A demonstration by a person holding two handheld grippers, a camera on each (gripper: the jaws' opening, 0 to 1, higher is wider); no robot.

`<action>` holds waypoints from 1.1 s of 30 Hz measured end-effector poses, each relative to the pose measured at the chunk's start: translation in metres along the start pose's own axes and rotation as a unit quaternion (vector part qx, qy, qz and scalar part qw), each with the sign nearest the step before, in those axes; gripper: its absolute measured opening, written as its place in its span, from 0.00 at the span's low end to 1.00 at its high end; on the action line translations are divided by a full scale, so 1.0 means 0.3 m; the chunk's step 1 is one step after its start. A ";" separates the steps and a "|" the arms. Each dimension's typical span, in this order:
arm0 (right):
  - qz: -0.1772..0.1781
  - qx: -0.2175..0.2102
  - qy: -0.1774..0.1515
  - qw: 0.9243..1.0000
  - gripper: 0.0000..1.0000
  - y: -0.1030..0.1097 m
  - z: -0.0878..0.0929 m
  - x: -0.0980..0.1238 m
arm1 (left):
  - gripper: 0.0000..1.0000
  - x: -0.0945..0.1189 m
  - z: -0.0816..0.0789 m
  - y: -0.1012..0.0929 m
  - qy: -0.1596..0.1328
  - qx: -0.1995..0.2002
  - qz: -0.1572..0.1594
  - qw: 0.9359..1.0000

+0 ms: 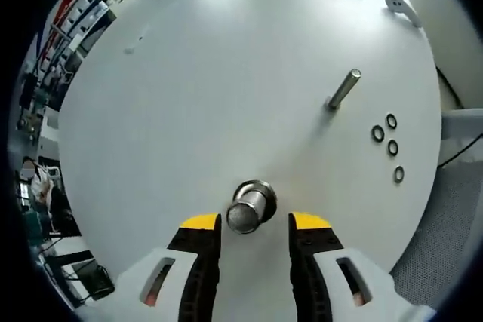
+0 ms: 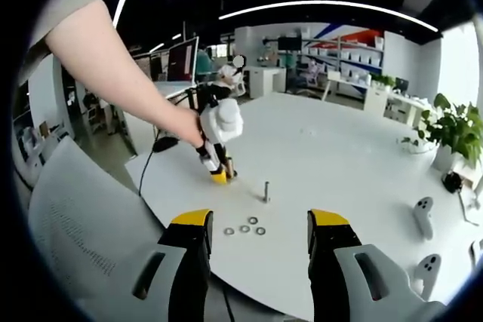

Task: Place the washer onto the threaded stud by aligning its center hole with the stud, sliding it down to the base, and recovering from edge contact or off-axis alignment until the washer reaches the visible bottom stop.

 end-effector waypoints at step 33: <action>-0.020 0.015 0.021 0.999 0.52 0.022 0.014 -0.012 | 0.39 0.045 0.288 -0.096 -0.071 0.084 -0.005 0.994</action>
Point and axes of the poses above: the point that each gripper's makers call its tool centre point, and the gripper's own axes: x roughly backward along the fingers, y roughly to its left, z roughly out of its underside, the point moved 7 cm from there along x, roughly backward along the fingers, and after that the axes turned 15 degrees about z, right-handed, at the moved point
